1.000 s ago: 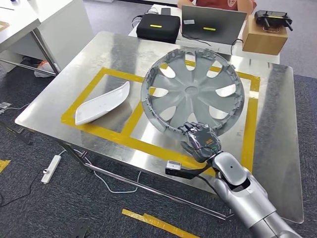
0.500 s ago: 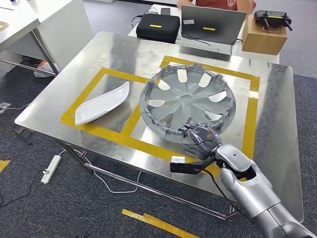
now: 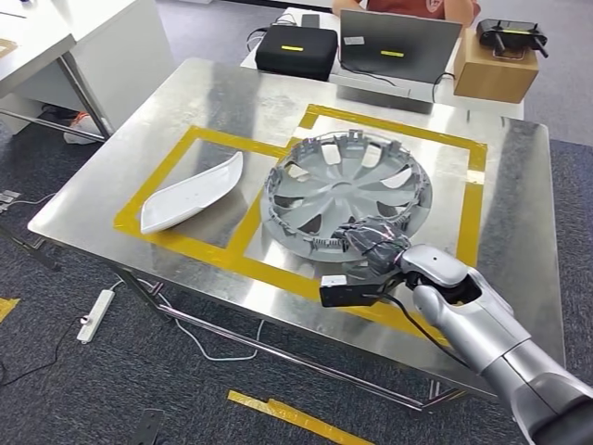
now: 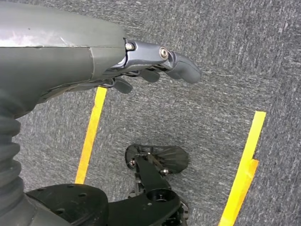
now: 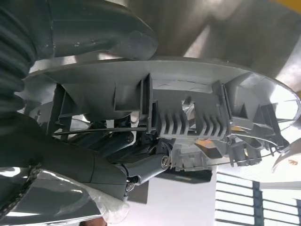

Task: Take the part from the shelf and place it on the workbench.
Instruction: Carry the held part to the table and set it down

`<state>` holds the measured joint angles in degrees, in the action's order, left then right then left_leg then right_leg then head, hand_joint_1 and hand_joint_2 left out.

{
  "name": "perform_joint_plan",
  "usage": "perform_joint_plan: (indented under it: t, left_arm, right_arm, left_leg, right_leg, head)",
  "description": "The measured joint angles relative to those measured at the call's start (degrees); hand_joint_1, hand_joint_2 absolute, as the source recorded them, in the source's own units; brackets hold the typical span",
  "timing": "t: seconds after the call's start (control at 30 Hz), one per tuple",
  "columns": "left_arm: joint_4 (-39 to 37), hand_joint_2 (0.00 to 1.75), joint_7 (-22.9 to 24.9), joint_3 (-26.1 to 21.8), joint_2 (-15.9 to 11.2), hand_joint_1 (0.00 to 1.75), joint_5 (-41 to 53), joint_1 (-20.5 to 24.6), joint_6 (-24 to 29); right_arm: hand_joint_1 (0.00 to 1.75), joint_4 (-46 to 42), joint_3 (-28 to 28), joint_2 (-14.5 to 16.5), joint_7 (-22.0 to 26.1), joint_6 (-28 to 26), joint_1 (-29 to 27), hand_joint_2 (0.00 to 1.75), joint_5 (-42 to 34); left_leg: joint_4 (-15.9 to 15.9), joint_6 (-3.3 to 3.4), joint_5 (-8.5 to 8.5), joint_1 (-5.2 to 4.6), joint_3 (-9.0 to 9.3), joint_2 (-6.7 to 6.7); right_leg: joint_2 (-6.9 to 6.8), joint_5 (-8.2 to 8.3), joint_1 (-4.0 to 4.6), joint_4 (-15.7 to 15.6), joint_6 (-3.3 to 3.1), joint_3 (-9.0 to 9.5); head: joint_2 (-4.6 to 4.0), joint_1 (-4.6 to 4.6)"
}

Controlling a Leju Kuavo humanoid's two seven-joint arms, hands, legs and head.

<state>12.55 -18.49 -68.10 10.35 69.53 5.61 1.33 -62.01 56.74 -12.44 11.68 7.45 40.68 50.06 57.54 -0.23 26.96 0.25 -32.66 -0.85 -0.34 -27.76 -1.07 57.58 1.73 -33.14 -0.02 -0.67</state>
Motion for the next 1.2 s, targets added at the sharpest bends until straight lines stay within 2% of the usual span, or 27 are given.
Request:
perform_joint_plan:
  t: [0.07,0.13,0.27,0.7,0.9,1.0,1.2]
  left_arm:
    - [0.0,1.75,-0.1,0.0,0.0,0.00,0.0,0.0,0.3]
    - [0.0,1.75,-0.3,0.0,0.0,0.00,0.1,0.0,0.5]
    - [0.0,0.00,-0.8,0.0,0.0,0.00,0.0,-0.1,0.2]
    - [0.0,0.00,-1.3,0.0,0.0,0.00,0.5,-0.3,0.1]
    - [0.0,0.00,-1.3,0.0,0.0,0.00,0.5,-0.4,0.6]
    - [0.0,0.00,-1.3,0.0,0.1,0.00,0.4,-0.5,0.8]
    - [0.0,0.00,-1.1,-0.1,0.3,0.00,0.0,-0.6,1.4]
  right_arm:
    - [0.00,0.2,0.6,0.0,-0.8,-1.8,0.1,0.00,0.4]
    - [0.00,0.2,0.9,0.0,-1.4,-3.4,0.0,0.00,1.0]
    - [0.00,0.2,1.3,0.0,-2.2,-5.5,-0.1,0.00,2.3]
    - [0.00,-1.4,-0.3,0.1,-6.1,-10.3,-2.9,0.00,8.8]
    - [0.00,-6.5,-4.7,1.2,-9.7,-16.4,-8.1,0.00,18.3]
    - [0.00,-9.1,-6.9,2.0,-10.5,-18.9,-10.5,0.00,21.0]
    - [0.00,-18.6,-14.1,4.8,-10.2,-28.6,-19.2,0.00,22.9]
  left_leg:
    - [0.0,0.00,0.00,0.00,0.00,0.00]
    - [0.0,0.00,0.00,0.00,0.00,-0.01]
    - [0.0,0.00,0.00,0.00,0.01,0.00]
    - [0.0,0.00,0.00,0.00,0.01,0.00]
    - [0.0,0.01,0.02,0.00,0.01,-0.01]
    - [0.0,0.01,0.02,0.01,0.01,0.00]
    - [0.0,0.02,0.02,0.00,0.00,0.00]
  right_leg:
    - [0.02,0.00,0.00,0.0,0.00,0.00]
    - [0.05,0.00,0.00,0.0,0.00,-0.01]
    - [0.03,0.00,0.00,0.0,0.00,-0.01]
    - [0.03,0.03,0.00,0.0,0.00,0.01]
    - [0.04,0.02,0.00,0.0,0.00,0.00]
    - [0.02,0.02,0.01,0.0,0.00,0.00]
    - [0.00,0.00,0.01,0.0,-0.01,0.00]
  head:
    - [0.00,0.00]
    - [0.00,0.00]
    - [0.00,0.00]
    - [0.00,0.00]
    - [0.00,0.01]
    - [0.00,0.00]
    - [0.00,0.00]
